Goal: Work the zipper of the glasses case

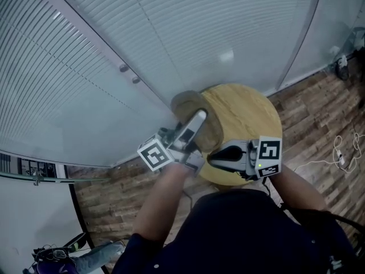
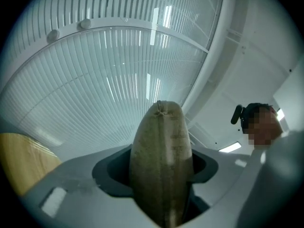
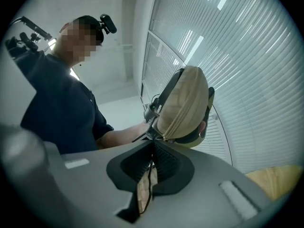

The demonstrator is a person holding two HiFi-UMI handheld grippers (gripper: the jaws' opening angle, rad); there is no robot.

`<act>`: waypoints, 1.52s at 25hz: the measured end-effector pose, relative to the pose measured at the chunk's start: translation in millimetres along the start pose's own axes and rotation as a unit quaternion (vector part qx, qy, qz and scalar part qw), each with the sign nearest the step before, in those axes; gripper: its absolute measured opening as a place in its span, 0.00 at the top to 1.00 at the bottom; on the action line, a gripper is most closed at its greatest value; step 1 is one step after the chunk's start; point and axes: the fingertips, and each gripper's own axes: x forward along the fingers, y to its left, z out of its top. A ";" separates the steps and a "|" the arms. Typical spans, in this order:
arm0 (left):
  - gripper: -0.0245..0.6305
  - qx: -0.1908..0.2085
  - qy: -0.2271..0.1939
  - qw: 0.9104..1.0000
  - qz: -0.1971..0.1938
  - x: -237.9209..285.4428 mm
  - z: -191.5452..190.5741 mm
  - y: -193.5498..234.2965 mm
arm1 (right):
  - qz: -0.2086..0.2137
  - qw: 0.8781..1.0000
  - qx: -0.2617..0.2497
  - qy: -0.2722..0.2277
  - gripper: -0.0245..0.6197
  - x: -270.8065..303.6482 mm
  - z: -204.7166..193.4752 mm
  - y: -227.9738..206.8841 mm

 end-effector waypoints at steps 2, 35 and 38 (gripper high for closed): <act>0.50 0.013 0.004 1.000 0.001 -2.1 -4.8 -1.6 | -0.006 1.000 -0.002 0.005 0.95 -2.5 -4.2 1.5; 0.50 0.343 0.127 0.903 0.226 -103.0 -64.5 96.9 | -0.484 0.874 -0.044 -0.010 0.95 -200.6 -36.0 -98.4; 0.50 0.347 0.133 0.900 0.228 -102.0 -59.2 94.4 | -0.480 0.876 -0.040 0.000 0.95 -199.9 -34.3 -99.8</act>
